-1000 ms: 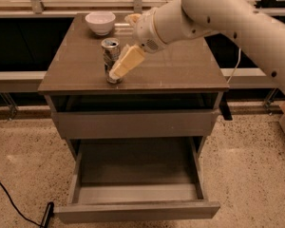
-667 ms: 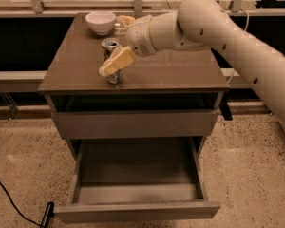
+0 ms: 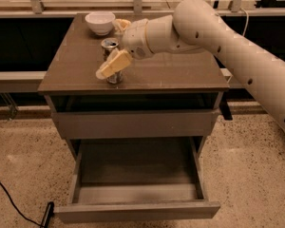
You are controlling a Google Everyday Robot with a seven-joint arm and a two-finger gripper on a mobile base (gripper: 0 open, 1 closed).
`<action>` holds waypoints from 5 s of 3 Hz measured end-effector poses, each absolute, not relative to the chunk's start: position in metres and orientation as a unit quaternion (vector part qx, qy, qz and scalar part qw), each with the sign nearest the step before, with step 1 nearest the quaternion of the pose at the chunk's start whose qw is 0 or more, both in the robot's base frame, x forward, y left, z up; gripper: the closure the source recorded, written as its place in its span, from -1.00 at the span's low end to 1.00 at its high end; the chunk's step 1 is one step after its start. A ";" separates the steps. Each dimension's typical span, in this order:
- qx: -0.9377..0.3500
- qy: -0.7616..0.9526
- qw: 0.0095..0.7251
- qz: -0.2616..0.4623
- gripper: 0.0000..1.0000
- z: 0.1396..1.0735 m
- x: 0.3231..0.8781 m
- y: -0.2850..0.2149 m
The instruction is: Place redbull can into middle drawer
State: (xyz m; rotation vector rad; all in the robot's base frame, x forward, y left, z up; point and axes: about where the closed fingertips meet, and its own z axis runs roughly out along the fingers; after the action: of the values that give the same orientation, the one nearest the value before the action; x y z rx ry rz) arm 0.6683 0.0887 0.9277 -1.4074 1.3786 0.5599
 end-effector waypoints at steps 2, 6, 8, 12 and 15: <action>-0.562 0.574 0.535 0.264 -0.63 0.919 0.672 0.087; -0.601 0.569 0.510 0.236 1.00 0.945 0.610 0.088; -0.597 0.549 0.508 0.289 1.00 0.911 0.510 0.087; -0.529 0.544 0.517 0.397 1.00 0.750 0.506 0.009; -0.493 0.583 0.510 0.396 1.00 0.632 0.509 -0.020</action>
Offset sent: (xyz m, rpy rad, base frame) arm 0.0039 -0.0036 -0.0071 0.0671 0.0224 -0.0067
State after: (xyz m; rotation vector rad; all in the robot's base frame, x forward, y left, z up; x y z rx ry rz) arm 0.5093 -0.0199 0.6322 -1.1875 1.4038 0.9533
